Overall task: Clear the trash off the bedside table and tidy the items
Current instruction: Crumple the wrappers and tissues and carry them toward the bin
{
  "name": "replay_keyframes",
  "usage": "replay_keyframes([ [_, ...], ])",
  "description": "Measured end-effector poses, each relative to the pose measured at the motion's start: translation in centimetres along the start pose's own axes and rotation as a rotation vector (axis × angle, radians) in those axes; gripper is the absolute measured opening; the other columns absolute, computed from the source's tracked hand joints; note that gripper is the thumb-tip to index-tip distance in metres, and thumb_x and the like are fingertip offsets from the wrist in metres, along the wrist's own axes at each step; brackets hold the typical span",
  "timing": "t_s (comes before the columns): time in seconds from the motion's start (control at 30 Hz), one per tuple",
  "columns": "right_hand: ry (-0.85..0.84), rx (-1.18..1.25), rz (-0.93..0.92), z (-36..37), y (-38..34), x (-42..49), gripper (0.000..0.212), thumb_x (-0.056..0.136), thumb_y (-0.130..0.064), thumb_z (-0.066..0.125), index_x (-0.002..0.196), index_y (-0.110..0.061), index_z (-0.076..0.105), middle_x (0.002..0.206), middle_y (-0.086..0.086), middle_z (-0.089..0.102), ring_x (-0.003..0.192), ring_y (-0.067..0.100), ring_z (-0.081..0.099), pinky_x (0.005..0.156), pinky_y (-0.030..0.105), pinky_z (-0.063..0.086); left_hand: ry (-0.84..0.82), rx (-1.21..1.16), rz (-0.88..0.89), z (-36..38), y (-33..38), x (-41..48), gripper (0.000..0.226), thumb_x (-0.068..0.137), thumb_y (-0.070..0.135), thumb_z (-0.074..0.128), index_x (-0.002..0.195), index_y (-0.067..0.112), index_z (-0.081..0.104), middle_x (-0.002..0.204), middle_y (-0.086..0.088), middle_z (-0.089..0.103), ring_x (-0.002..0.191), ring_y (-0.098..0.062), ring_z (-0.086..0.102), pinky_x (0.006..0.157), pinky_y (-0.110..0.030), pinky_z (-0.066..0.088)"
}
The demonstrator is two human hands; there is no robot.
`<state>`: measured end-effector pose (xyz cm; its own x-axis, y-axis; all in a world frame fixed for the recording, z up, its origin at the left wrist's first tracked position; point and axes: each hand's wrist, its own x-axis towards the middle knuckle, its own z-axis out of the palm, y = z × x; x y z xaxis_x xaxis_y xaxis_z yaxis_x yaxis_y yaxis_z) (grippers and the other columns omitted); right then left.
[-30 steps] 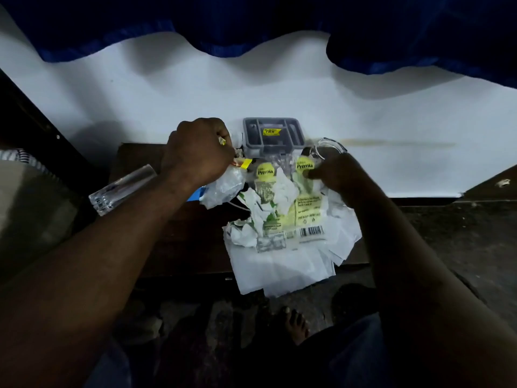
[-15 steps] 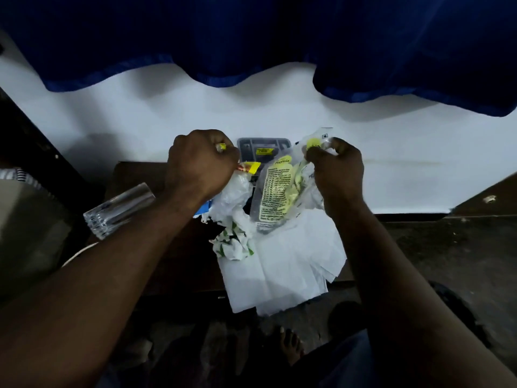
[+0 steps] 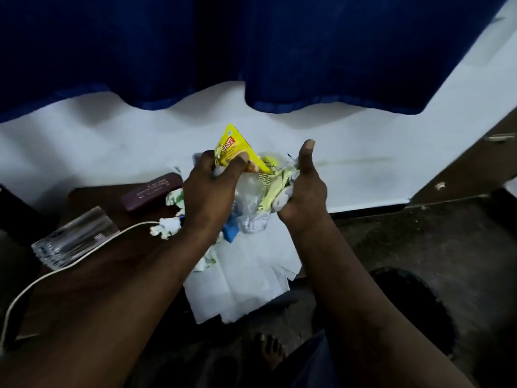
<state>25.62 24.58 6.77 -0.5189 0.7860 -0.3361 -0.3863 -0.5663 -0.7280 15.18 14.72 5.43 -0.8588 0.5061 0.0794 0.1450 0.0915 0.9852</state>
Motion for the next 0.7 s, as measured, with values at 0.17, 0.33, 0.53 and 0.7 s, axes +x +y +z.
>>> replay_keyframes([
  [0.17,0.086,0.168,0.006,-3.0,-1.7,-0.8,0.102,0.085,-0.085,0.042,0.151,-0.008,0.045,0.15,0.021,0.053,0.136,0.04,0.054,0.114,0.055,0.041,-0.153,0.006,0.084,5.1,1.2,-4.1,0.042,0.075,0.063,0.071,0.096,0.028,0.064,0.091,0.016,0.073,0.081,0.003,0.067,0.076,-0.028,0.053],
  [0.33,0.094,0.368,-0.026,-5.6,-3.7,-1.8,0.059,0.1,-0.054,0.04,0.099,-0.002,0.068,0.093,0.023,0.071,0.092,0.039,0.07,0.08,0.042,0.06,-0.207,0.097,0.217,9.8,1.9,-6.9,0.058,0.074,0.075,0.063,0.1,0.023,0.069,0.091,0.004,0.073,0.093,-0.017,0.068,0.086,-0.041,0.054],
  [0.53,0.165,0.195,-0.111,-8.7,-5.5,-1.9,0.034,0.101,-0.031,0.054,0.112,-0.003,0.069,0.107,0.025,0.069,0.103,0.039,0.069,0.096,0.046,0.057,-0.257,0.327,0.35,14.1,2.9,-8.2,0.052,0.079,0.077,0.055,0.091,0.027,0.058,0.089,0.0,0.068,0.092,-0.027,0.064,0.081,-0.042,0.052],
  [0.7,0.071,0.249,-0.134,-10.9,-7.1,-3.1,0.06,0.098,-0.06,0.055,0.121,-0.008,0.073,0.113,0.016,0.075,0.105,0.03,0.072,0.097,0.041,0.057,-0.217,0.436,0.514,16.8,3.9,-9.4,0.041,0.088,0.06,0.062,0.078,0.025,0.045,0.079,-0.004,0.059,0.08,-0.033,0.057,0.067,-0.043,0.045],
])
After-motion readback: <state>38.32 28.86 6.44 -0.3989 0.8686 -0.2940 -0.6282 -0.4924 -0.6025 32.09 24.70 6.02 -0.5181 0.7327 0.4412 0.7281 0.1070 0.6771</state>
